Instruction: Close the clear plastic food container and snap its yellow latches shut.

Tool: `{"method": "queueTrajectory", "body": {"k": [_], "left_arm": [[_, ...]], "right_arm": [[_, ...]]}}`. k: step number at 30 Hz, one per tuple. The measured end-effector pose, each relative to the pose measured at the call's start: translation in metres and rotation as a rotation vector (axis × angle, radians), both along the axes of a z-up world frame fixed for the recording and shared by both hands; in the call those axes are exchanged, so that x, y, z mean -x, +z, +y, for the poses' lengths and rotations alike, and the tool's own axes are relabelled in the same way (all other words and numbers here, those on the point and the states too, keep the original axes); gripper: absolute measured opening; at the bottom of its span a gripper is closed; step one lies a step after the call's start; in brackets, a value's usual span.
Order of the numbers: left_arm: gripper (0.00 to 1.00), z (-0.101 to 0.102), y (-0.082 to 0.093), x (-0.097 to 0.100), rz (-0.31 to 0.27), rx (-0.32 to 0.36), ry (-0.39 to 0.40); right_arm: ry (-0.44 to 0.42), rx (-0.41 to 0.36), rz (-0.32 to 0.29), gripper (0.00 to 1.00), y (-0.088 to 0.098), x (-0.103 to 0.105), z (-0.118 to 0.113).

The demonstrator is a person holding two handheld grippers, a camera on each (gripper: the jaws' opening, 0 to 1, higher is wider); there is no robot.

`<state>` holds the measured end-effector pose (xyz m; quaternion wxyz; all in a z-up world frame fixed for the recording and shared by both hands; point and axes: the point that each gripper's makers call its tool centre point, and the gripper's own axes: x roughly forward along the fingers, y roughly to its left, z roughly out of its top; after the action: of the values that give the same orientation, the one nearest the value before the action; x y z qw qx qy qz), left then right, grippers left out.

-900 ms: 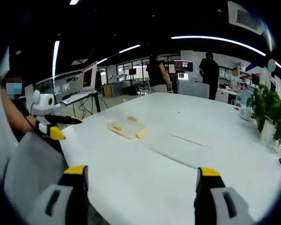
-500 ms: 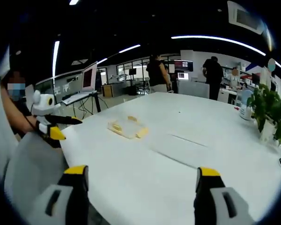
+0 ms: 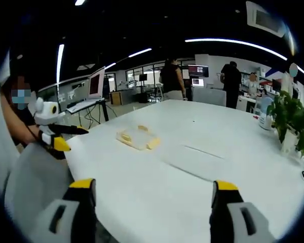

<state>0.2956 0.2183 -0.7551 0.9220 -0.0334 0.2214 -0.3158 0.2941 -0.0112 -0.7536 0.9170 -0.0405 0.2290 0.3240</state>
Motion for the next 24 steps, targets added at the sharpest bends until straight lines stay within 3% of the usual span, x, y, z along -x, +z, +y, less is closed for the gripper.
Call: {"method": "queueTrajectory", "body": {"k": [24], "left_arm": [[0.99, 0.0001, 0.0014, 0.0004, -0.009, -0.002, -0.003]], "right_arm": [[-0.006, 0.005, -0.005, 0.94, -0.0001, 0.0003, -0.0014]]}}
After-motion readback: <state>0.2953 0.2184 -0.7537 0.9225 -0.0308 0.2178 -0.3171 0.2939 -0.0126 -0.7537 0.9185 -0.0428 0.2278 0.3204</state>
